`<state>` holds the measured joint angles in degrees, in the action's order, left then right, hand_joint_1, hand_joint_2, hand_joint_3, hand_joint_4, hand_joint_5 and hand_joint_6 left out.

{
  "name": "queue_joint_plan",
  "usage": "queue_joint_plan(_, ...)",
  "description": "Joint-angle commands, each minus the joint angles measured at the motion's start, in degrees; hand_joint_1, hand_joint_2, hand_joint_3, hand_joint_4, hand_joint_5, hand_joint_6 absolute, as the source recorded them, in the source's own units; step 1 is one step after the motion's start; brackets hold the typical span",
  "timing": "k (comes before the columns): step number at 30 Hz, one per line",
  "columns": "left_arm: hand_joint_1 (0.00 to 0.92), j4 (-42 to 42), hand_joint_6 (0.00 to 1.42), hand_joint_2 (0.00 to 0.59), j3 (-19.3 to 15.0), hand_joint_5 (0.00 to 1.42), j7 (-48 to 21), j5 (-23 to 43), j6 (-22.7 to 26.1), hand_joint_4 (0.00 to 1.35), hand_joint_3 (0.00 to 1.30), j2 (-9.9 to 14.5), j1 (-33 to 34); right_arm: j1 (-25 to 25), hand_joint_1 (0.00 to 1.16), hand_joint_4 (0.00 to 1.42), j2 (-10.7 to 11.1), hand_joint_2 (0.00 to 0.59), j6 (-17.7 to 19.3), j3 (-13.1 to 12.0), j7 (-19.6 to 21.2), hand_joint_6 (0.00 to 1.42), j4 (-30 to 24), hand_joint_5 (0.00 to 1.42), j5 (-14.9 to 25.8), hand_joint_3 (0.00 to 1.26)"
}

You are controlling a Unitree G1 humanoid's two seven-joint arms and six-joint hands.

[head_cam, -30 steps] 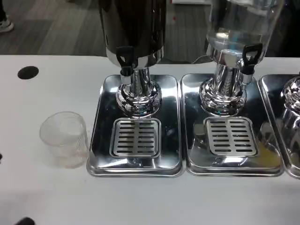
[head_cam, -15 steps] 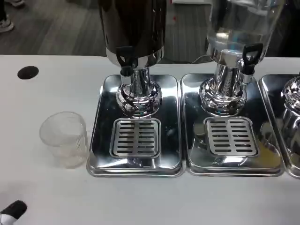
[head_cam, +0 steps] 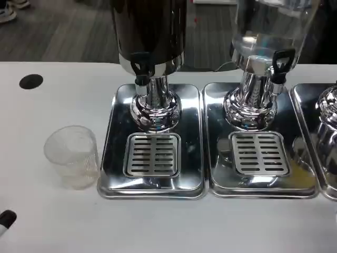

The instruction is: Grasp the cup under the faucet to collect the drink, then remove the cup.

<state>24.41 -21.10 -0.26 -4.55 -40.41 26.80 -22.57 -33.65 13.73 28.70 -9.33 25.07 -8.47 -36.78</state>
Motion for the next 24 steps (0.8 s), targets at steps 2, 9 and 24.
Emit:
queue_joint_plan(2, 0.422, 5.4, 0.14, 0.029, 0.8, 0.06, 2.5, -2.1, 2.1, 0.00, 0.00, 0.1, 5.3, 1.1, 0.60, 0.31, 0.0, 0.586, -0.7, 0.8, -0.4, 0.16, -0.7, 0.26, 0.1, 0.43)
queue_joint_plan(9, 0.407, 9.4, 0.15, 0.029, 2.6, 0.08, 5.1, -5.3, 3.8, 0.00, 0.00, 1.0, 9.8, 1.8, 0.60, 0.31, 0.0, 0.586, -1.2, 1.4, -0.6, 0.16, -0.9, 0.26, 0.1, 0.43)
queue_joint_plan(24, 0.400, 8.3, 0.17, 0.042, 8.2, 0.09, 9.1, -11.4, 7.5, 0.00, 0.00, 1.0, 15.2, 1.7, 0.60, 0.32, 0.2, 0.586, -1.3, 1.0, -0.5, 0.17, -0.8, 0.27, 0.7, 0.44)
